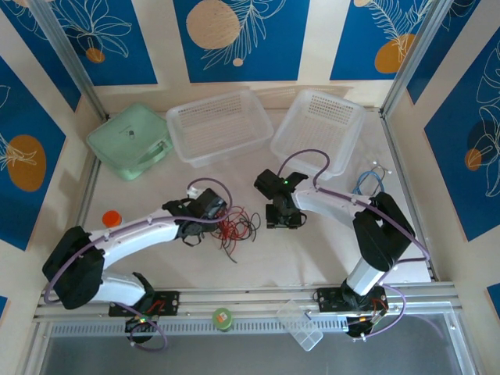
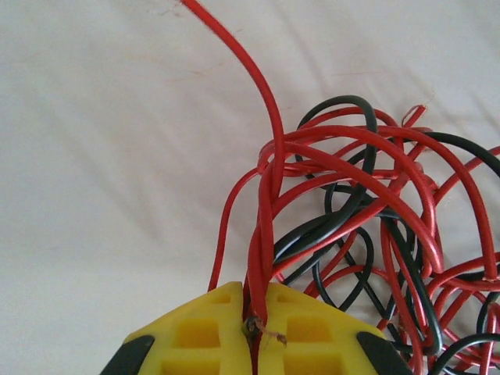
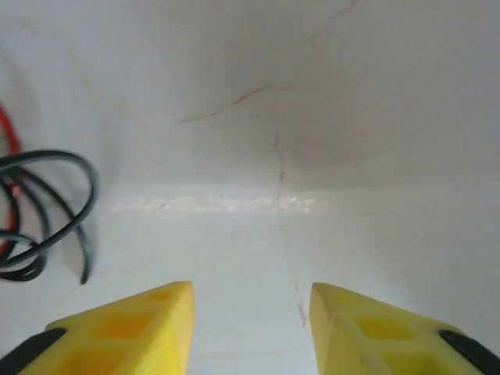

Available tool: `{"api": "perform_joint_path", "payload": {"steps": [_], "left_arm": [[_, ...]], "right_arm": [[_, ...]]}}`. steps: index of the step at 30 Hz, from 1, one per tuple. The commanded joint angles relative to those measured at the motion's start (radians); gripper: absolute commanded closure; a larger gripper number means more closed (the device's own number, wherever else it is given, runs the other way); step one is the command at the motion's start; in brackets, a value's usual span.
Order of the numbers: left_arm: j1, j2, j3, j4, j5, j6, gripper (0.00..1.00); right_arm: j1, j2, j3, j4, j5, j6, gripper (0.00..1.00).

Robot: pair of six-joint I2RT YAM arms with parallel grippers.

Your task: Untangle the cables

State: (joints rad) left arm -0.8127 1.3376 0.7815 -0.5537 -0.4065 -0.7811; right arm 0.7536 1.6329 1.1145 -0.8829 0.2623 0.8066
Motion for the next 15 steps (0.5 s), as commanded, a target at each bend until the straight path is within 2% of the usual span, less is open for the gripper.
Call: {"api": "perform_joint_path", "payload": {"steps": [1, 4, 8, 15], "left_arm": [[0.002, -0.038, -0.047, 0.065, 0.063, 0.017, 0.82], [0.001, -0.080, -0.052, 0.089, 0.093, 0.045, 0.64], [0.001, -0.155, -0.016, 0.026, 0.068, 0.081, 0.43], [0.002, -0.198, 0.051, -0.054, 0.012, 0.109, 0.27]], "right_arm": [[-0.011, -0.095, -0.016, 0.049, -0.125, 0.008, 0.51], [-0.014, -0.140, -0.048, 0.163, -0.265, 0.041, 0.43], [0.000, -0.137, -0.074, 0.294, -0.392, 0.110, 0.33], [0.039, 0.016, -0.023, 0.423, -0.477, 0.217, 0.24]]}}
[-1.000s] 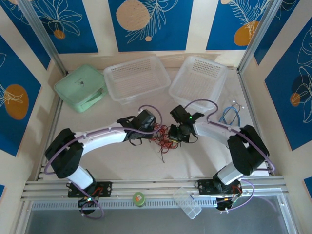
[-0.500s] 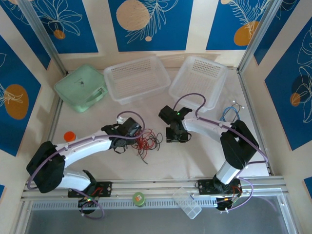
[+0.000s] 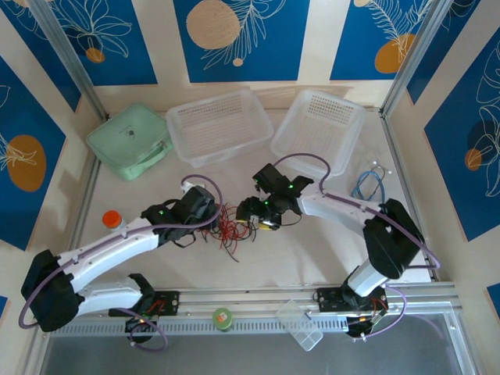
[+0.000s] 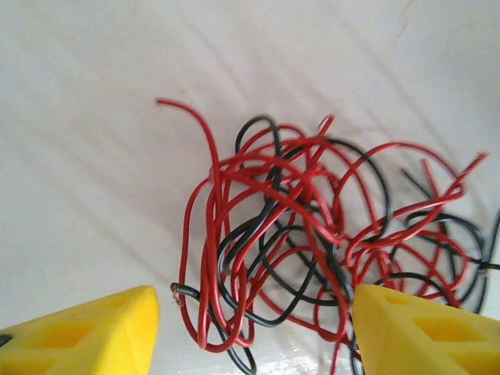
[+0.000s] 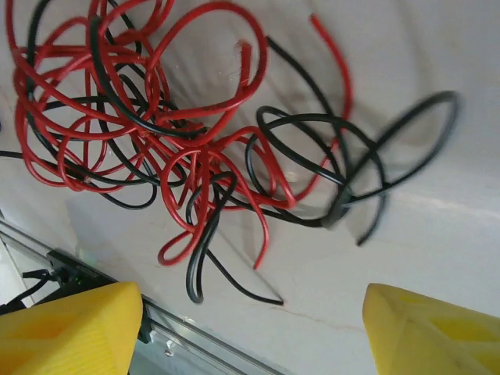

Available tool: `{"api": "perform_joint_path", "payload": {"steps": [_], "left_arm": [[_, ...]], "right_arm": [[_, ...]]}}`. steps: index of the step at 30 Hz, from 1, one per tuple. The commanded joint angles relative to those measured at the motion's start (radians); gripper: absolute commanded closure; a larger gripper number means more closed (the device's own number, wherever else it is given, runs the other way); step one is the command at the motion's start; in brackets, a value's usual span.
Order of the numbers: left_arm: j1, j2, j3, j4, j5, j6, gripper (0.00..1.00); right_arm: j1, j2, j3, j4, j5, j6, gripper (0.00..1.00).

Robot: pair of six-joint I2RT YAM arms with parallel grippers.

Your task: Untangle the cables

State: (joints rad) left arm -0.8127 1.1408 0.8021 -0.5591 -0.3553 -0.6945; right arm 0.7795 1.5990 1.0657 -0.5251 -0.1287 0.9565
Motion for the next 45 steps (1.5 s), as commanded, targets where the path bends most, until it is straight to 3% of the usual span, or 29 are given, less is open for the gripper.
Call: {"api": "perform_joint_path", "payload": {"steps": [1, 7, 12, 14, 18, 20, 21, 27, 33, 40, 45], "left_arm": [[0.003, 0.012, 0.032, -0.041, -0.050, 0.027, 0.25], [0.051, 0.151, 0.037, 0.021, -0.061, 0.034, 0.23], [0.094, 0.214, -0.011, 0.140, -0.028, 0.051, 0.30], [0.108, 0.218, -0.036, 0.180, -0.021, 0.054, 0.39], [0.131, 0.205, -0.102, 0.252, 0.007, 0.057, 0.84], [0.140, 0.200, -0.124, 0.252, 0.002, 0.052, 0.98], [0.145, 0.197, -0.136, 0.251, -0.002, 0.046, 1.00], [0.165, 0.192, -0.190, 0.263, 0.004, 0.016, 1.00], [0.169, 0.211, -0.205, 0.280, 0.015, 0.001, 1.00], [0.164, 0.157, -0.166, 0.326, 0.153, 0.087, 1.00], [0.142, 0.083, -0.116, 0.340, 0.318, 0.169, 0.77]], "right_arm": [[0.016, 0.078, 0.035, 0.071, -0.098, 0.077, 0.24], [0.029, 0.211, 0.080, 0.098, -0.148, 0.111, 0.28], [0.033, 0.294, 0.114, 0.102, -0.161, 0.107, 0.45], [0.028, 0.302, 0.121, 0.077, -0.138, 0.096, 0.59], [0.009, 0.266, 0.117, -0.016, -0.026, 0.050, 0.88], [-0.004, 0.230, 0.104, -0.063, 0.046, 0.031, 0.97], [-0.010, 0.208, 0.097, -0.088, 0.083, 0.018, 1.00], [-0.023, 0.116, 0.082, -0.240, 0.306, -0.057, 1.00], [-0.020, 0.109, 0.063, -0.347, 0.444, -0.105, 1.00], [0.015, 0.073, 0.089, -0.397, 0.463, -0.195, 0.49], [0.015, -0.030, 0.154, -0.456, 0.456, -0.278, 0.30]]}}
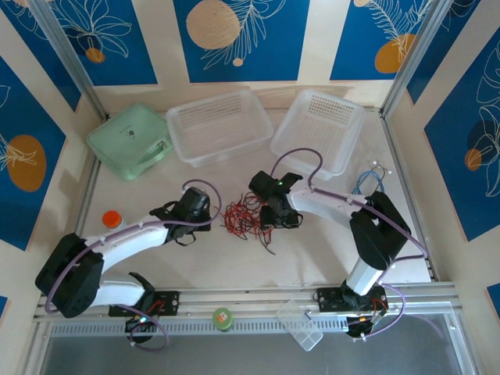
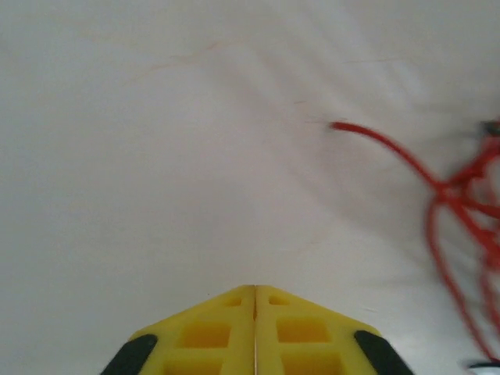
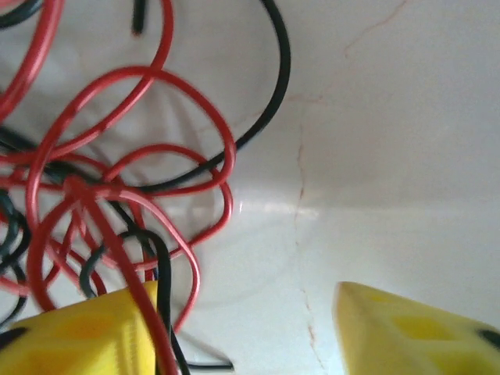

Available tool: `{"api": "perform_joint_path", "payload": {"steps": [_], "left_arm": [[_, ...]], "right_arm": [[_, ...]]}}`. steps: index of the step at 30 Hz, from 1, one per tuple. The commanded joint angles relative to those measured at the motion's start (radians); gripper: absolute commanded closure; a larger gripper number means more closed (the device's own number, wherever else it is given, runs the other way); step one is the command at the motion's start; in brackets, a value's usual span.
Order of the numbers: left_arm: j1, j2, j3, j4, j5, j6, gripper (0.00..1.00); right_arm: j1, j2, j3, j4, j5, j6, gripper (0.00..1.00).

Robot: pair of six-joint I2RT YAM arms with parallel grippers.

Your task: Untangle the cables

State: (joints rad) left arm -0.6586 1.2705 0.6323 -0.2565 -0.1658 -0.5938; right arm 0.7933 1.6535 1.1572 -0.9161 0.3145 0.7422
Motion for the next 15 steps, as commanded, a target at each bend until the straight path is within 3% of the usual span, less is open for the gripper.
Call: {"api": "perform_joint_path", "payload": {"steps": [1, 5, 11, 15], "left_arm": [[-0.019, -0.055, 0.062, 0.035, 0.149, 0.076, 0.73], [-0.042, -0.054, 0.064, 0.075, 0.217, 0.082, 0.58], [-0.047, 0.051, 0.038, 0.201, 0.196, 0.029, 0.46], [-0.047, 0.141, 0.054, 0.291, 0.187, 0.012, 0.36]], "right_arm": [[-0.002, -0.103, 0.072, -0.066, 0.002, -0.075, 0.28], [-0.051, -0.141, 0.077, 0.021, -0.140, -0.101, 0.25], [-0.125, -0.064, 0.047, 0.238, -0.382, 0.011, 0.26], [-0.134, 0.023, 0.041, 0.299, -0.373, 0.099, 0.28]]}}
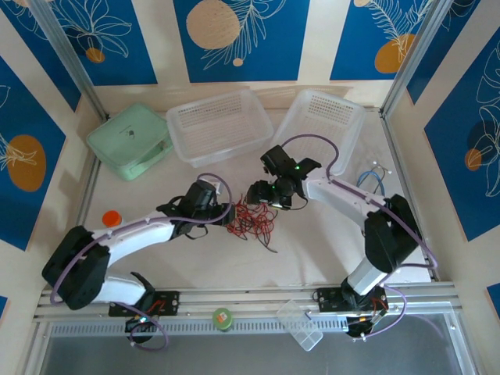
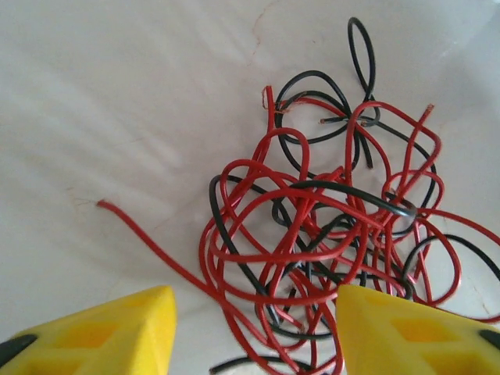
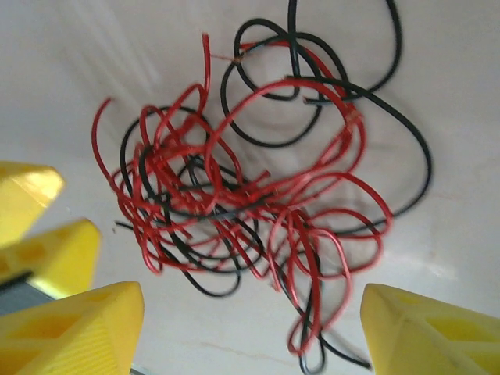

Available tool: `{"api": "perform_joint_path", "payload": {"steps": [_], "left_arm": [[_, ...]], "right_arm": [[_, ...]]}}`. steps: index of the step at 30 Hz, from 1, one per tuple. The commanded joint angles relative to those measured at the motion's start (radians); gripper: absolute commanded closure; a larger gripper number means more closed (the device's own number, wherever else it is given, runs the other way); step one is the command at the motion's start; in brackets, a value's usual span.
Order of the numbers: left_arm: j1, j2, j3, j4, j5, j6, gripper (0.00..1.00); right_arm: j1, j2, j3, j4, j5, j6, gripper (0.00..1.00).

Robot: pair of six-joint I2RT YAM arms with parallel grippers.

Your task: Untangle the cables

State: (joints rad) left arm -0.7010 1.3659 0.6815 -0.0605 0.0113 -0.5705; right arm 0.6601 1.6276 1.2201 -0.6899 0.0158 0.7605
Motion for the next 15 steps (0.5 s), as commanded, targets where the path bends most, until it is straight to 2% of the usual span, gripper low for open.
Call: {"api": "perform_joint_path", "payload": {"steps": [1, 4, 7, 8, 10, 12, 14, 15], "left_arm": [[-0.005, 0.070, 0.015, 0.104, 0.010, -0.009, 0.35], [-0.005, 0.145, 0.049, 0.112, 0.005, 0.000, 0.37], [-0.005, 0.188, 0.048, 0.113, -0.022, -0.005, 0.47], [-0.005, 0.193, 0.039, 0.111, -0.035, -0.009, 0.52], [-0.005, 0.189, 0.020, 0.101, -0.067, -0.012, 0.69], [-0.004, 0.167, 0.003, 0.069, -0.105, -0.014, 0.89], [-0.003, 0.133, -0.013, 0.029, -0.148, -0.012, 1.00], [-0.002, 0.112, -0.019, 0.004, -0.175, -0.011, 1.00]], "right_arm": [[-0.001, 0.068, -0.022, 0.074, -0.062, 0.096, 0.29], [0.008, 0.116, -0.044, 0.084, -0.025, 0.132, 0.33], [0.013, 0.143, -0.090, 0.106, 0.004, 0.156, 0.38], [0.013, 0.150, -0.107, 0.113, 0.012, 0.161, 0.42], [0.009, 0.162, -0.137, 0.123, 0.024, 0.163, 0.50], [0.000, 0.170, -0.162, 0.127, 0.042, 0.161, 0.68], [-0.012, 0.168, -0.177, 0.122, 0.064, 0.154, 0.86], [-0.018, 0.162, -0.182, 0.114, 0.077, 0.147, 0.93]]}}
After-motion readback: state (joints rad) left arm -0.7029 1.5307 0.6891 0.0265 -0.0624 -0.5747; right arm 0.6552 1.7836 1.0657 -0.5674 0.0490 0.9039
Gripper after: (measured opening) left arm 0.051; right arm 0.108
